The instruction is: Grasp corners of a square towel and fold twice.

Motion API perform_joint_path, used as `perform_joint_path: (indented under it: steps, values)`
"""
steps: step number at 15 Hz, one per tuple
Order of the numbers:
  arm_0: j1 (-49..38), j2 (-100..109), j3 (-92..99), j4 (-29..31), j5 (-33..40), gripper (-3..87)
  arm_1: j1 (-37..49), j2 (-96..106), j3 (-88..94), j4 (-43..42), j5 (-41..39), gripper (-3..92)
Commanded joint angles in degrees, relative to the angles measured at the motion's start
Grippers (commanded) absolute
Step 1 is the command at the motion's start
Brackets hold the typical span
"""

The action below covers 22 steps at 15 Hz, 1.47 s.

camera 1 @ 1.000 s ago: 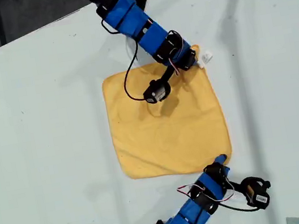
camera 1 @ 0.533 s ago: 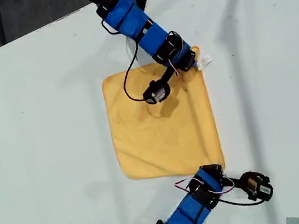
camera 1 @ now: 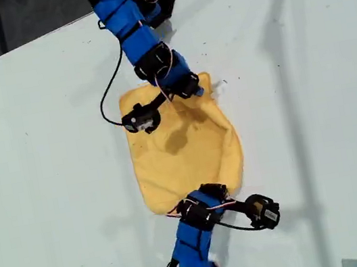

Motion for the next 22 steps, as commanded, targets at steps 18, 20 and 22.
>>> perform_joint_path:
  steps: [18,20,22]
  values:
    - [-81.30,36.65,25.66,-26.81,56.16,-2.6,70.58,2.29,-1.76,-35.42,-34.37,-0.1]
    - [-83.85,30.67,26.10,-29.71,56.95,-2.6,69.96,-8.00,-5.45,-35.95,-34.54,-0.1]
    - [-83.76,28.48,28.83,-31.73,57.04,-2.6,68.73,-8.09,-5.10,-34.01,-34.54,-0.1]
